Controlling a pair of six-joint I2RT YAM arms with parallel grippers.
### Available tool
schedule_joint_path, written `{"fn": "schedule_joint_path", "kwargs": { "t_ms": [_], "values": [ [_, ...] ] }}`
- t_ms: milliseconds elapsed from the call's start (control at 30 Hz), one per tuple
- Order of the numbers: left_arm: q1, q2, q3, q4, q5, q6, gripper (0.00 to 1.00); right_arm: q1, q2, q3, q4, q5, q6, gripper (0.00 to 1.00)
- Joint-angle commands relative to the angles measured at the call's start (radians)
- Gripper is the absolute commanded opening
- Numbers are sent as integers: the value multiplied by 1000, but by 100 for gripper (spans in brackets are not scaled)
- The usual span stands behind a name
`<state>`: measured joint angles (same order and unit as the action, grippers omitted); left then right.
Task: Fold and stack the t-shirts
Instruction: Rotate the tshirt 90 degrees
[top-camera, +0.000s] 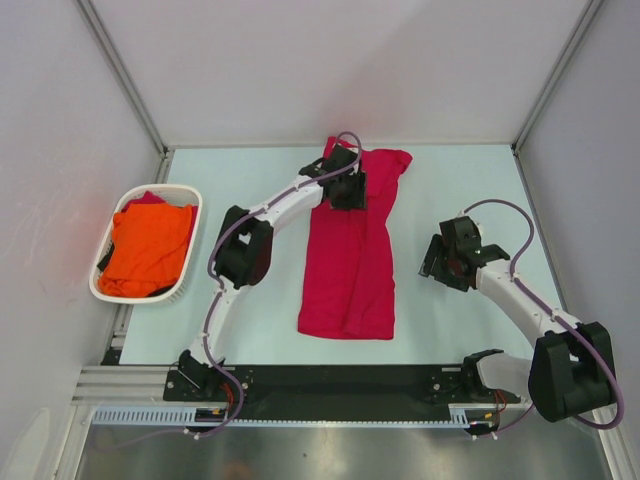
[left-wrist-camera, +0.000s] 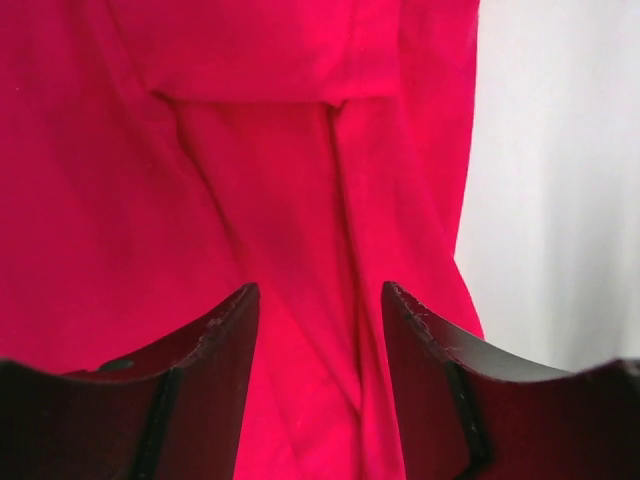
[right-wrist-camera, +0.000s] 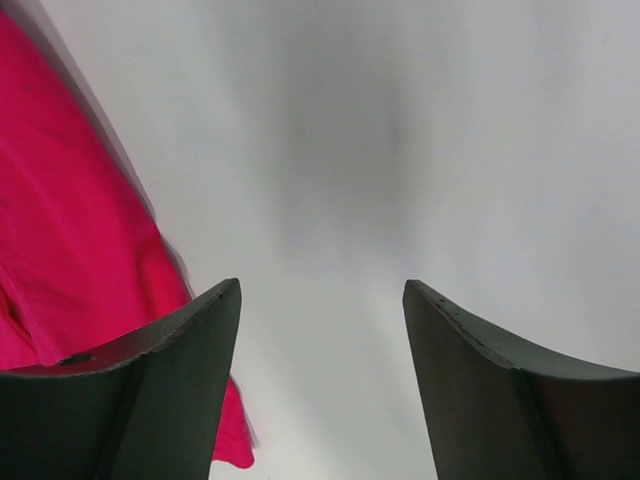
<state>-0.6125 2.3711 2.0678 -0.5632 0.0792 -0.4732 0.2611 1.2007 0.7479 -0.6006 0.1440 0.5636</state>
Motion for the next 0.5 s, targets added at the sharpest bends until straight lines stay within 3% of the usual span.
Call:
{"fn": "schedule_joint_path", "kwargs": {
  "t_ms": [0, 233, 467],
  "values": [
    [5, 0, 15, 14, 117, -27, 55, -6, -12, -2, 21, -4, -14, 71],
    [8, 7, -51, 98, 212, -56, 52, -10, -7, -2, 27, -12, -14, 71],
    [8, 51, -32, 80, 200, -56, 53, -13, 2, 1, 28, -17, -13, 71]
  ]
}}
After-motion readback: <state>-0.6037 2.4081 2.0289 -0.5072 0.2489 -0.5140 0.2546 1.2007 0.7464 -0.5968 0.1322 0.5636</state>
